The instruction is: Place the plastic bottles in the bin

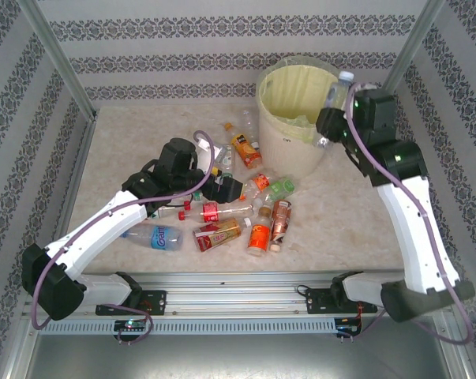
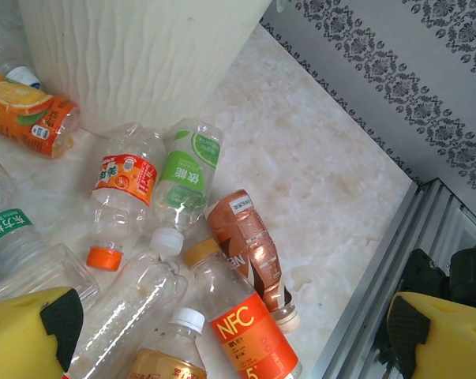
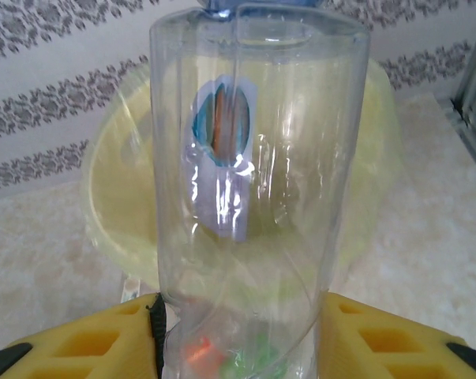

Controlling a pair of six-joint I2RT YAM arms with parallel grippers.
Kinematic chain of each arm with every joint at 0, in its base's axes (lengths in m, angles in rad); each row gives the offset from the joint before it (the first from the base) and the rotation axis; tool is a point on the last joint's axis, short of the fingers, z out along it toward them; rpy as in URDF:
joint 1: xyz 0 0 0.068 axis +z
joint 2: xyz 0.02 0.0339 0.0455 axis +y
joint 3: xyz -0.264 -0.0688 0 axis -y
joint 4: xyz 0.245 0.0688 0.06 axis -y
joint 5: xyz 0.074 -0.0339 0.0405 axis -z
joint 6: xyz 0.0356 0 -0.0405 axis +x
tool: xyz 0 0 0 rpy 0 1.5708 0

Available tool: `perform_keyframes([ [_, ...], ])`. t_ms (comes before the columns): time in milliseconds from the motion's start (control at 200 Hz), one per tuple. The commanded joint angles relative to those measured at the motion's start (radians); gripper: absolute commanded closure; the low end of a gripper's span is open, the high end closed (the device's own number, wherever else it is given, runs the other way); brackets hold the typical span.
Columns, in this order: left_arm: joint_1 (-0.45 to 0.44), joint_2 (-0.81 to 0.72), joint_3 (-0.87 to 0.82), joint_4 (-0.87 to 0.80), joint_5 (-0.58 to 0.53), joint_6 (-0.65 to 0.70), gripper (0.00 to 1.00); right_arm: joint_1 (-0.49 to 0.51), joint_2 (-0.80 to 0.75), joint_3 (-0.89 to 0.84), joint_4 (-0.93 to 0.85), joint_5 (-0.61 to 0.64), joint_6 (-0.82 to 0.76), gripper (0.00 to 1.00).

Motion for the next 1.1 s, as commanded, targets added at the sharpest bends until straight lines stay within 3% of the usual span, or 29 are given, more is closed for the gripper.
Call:
perform_keyframes([
  [0, 0.011, -0.026, -0.013, 0.055, -0.021, 0.018, 0.00, -0.013, 0.097, 0.119, 0.041, 0.022, -0.074, 0.50],
  [639, 0.013, 0.011, -0.028, 0.045, -0.054, 0.058, 0.00, -0.130, 0.724, 0.711, -0.196, -0.209, -0.122, 0.51],
  [1094, 0.013, 0.032, -0.021, 0.038, -0.050, 0.055, 0.00, -0.131, 0.951, 0.871, -0.373, -0.257, -0.105, 0.49],
])
